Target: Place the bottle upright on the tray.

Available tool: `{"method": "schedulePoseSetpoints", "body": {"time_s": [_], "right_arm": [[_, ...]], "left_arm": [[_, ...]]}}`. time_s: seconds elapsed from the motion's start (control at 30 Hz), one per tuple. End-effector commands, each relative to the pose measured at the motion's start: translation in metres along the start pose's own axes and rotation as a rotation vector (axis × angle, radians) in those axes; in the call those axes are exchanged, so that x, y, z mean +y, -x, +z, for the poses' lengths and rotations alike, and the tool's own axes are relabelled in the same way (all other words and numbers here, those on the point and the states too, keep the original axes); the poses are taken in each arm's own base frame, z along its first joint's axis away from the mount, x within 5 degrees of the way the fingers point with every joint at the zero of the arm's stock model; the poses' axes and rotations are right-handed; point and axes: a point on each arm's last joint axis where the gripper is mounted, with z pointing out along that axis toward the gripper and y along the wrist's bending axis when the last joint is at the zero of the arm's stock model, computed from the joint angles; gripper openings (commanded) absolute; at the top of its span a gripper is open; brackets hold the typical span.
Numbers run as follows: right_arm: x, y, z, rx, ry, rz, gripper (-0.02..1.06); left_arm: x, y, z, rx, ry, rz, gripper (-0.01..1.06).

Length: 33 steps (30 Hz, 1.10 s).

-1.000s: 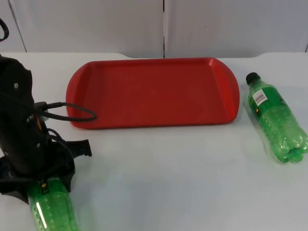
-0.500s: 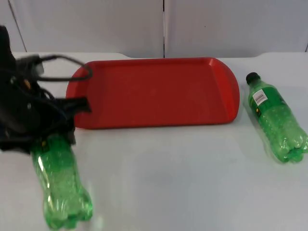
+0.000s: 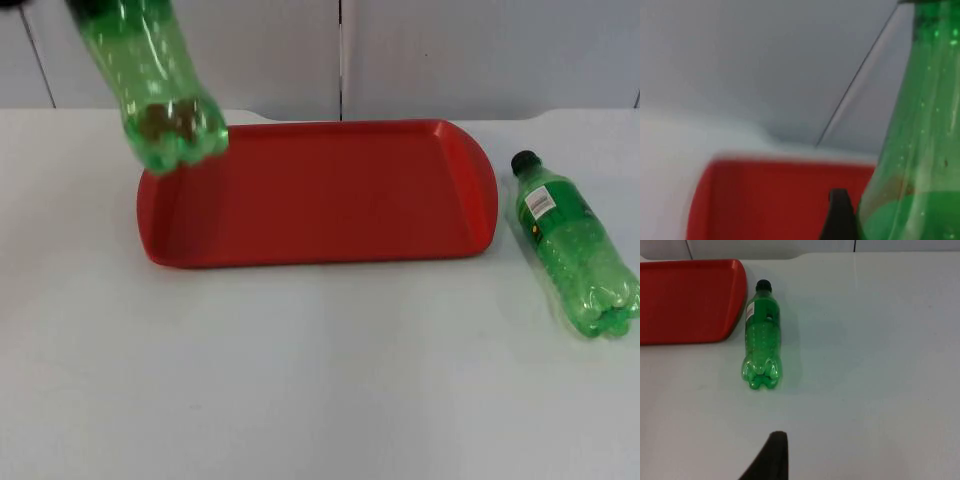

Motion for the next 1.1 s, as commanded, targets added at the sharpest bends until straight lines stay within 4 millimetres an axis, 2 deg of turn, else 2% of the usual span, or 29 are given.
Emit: {"method": "schedulePoseSetpoints", "body": {"time_s": [0.0, 0.1, 0.13, 0.37, 0.77, 0.93, 0.97, 1.07], "right_arm": [[0.000, 0.000, 0.000, -0.006, -0.004, 0.011, 0.98], [0.000, 0.000, 0.000, -0.006, -0.004, 0.011, 0.98], [0.000, 0.000, 0.000, -0.006, -0.004, 0.011, 0.98], [0.000, 0.000, 0.000, -0.006, -0.004, 0.011, 0.98], [0.000, 0.000, 0.000, -0.006, -0.004, 0.011, 0.98], [0.000, 0.000, 0.000, -0.006, -0.004, 0.011, 0.98], [0.000, 0.000, 0.000, -0.006, -0.004, 0.011, 0.98], [0.000, 0.000, 0.000, -0.006, -0.004, 0.011, 0.98]], "left_arm": [[-0.009, 0.015, -0.007, -0.125, -0.080, 0.078, 0.00], [-0.022, 0.027, -0.011, -0.268, -0.199, 0.204, 0.00], [-0.022, 0.027, -0.011, -0.268, -0.199, 0.204, 0.00], [-0.028, 0.029, -0.004, -0.450, -0.230, 0.521, 0.00], [-0.020, 0.008, 0.028, -0.514, -0.254, 0.486, 0.00], [-0.009, -0.012, 0.055, -0.496, -0.216, 0.500, 0.00], [-0.009, -0.012, 0.055, -0.496, -0.216, 0.500, 0.00], [-0.004, -0.023, 0.077, -0.453, -0.206, 0.497, 0.00]]}}
